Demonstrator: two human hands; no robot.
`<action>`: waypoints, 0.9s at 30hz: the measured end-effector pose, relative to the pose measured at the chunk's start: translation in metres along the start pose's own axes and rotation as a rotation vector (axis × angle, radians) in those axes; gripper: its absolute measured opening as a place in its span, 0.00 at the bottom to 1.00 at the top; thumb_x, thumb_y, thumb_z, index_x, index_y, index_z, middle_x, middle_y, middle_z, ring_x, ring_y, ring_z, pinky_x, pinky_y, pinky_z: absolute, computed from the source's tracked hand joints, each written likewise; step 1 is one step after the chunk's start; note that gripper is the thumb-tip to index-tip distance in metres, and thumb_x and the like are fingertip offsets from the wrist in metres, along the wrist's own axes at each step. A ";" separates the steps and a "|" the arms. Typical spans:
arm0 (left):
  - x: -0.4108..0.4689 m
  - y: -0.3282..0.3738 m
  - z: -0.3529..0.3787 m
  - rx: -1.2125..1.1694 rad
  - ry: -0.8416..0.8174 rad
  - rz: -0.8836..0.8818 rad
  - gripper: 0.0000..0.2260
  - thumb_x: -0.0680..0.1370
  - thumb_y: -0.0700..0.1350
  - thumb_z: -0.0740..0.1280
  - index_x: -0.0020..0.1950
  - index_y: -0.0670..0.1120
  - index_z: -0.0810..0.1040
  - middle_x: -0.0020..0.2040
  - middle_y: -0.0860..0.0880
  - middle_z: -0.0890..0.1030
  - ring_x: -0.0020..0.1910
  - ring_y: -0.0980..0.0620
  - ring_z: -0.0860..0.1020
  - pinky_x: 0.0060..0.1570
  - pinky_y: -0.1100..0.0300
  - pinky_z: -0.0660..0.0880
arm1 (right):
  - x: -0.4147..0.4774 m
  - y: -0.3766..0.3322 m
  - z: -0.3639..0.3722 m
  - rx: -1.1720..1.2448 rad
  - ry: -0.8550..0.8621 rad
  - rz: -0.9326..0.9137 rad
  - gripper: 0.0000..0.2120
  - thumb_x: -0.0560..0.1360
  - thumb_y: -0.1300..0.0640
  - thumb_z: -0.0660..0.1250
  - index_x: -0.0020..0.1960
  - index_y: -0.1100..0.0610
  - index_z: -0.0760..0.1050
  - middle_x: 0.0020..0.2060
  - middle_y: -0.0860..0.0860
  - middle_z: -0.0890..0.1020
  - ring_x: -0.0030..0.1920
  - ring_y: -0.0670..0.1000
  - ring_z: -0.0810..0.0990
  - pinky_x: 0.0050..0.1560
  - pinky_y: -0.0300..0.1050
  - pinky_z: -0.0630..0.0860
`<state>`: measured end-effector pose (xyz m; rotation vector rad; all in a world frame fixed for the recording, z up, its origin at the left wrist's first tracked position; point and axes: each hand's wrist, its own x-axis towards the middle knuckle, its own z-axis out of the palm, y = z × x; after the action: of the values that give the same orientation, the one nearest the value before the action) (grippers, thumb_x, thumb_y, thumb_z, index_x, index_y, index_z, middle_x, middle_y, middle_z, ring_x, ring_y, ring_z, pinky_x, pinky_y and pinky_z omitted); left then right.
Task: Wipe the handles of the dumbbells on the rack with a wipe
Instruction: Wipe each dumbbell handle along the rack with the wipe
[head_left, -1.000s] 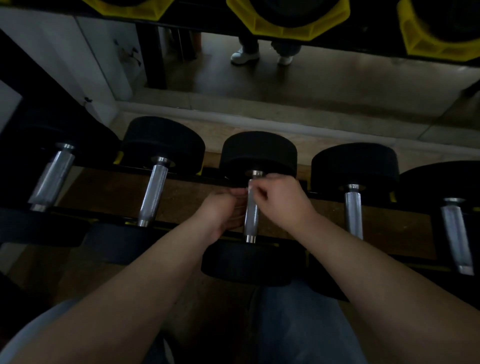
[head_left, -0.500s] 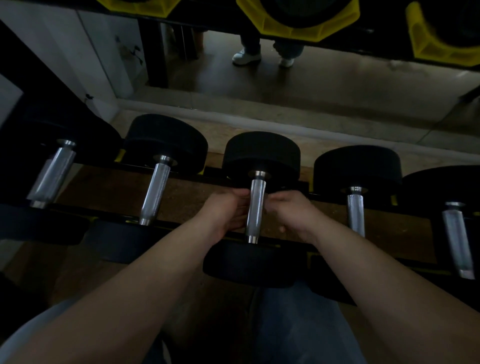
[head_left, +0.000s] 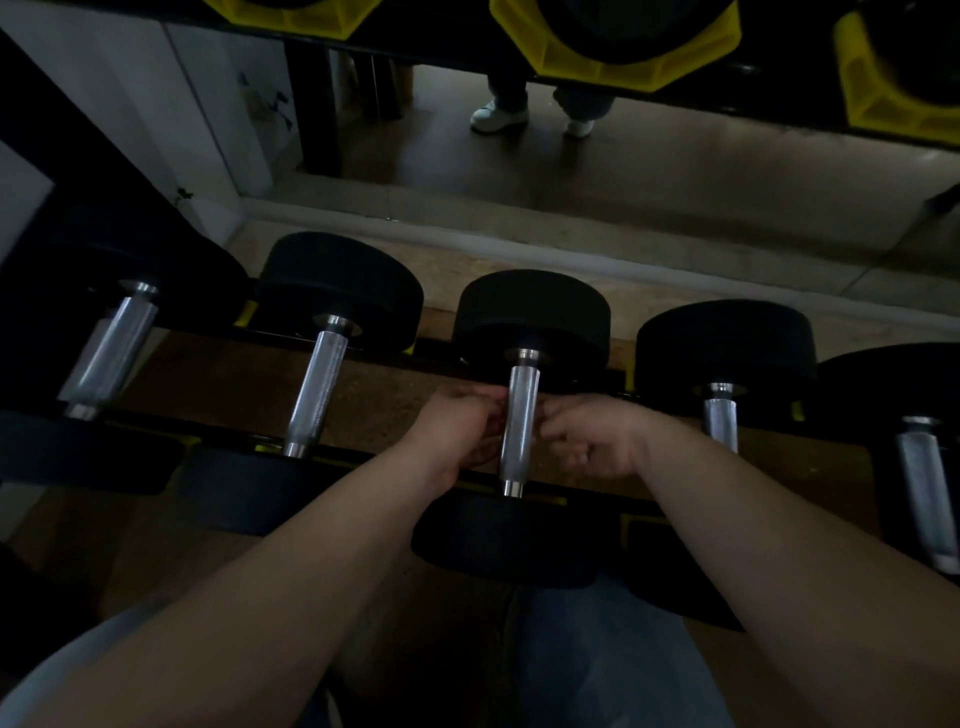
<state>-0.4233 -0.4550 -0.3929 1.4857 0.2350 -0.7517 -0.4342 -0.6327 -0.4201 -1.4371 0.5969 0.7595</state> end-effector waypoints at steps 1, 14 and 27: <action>0.001 -0.001 0.000 0.004 0.000 0.002 0.14 0.82 0.37 0.59 0.63 0.45 0.80 0.53 0.45 0.85 0.44 0.55 0.82 0.34 0.66 0.78 | 0.001 0.005 -0.003 -0.116 -0.064 0.034 0.12 0.78 0.70 0.61 0.52 0.56 0.77 0.30 0.49 0.76 0.20 0.42 0.62 0.21 0.34 0.63; 0.004 -0.005 0.001 0.036 0.141 0.073 0.10 0.82 0.38 0.61 0.56 0.44 0.81 0.46 0.46 0.85 0.42 0.53 0.83 0.35 0.62 0.78 | -0.015 0.010 0.017 -0.307 -0.098 0.026 0.13 0.80 0.69 0.56 0.46 0.58 0.76 0.20 0.47 0.67 0.17 0.42 0.59 0.19 0.33 0.61; 0.003 -0.007 0.007 0.205 0.196 0.113 0.08 0.79 0.40 0.66 0.54 0.49 0.82 0.48 0.43 0.85 0.47 0.46 0.85 0.44 0.52 0.83 | -0.026 -0.003 0.009 -0.217 0.205 -0.097 0.10 0.67 0.65 0.77 0.48 0.58 0.84 0.33 0.53 0.77 0.22 0.45 0.67 0.27 0.37 0.64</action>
<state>-0.4273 -0.4622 -0.3997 1.7554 0.2247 -0.5523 -0.4487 -0.6261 -0.3979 -1.7459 0.6099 0.6177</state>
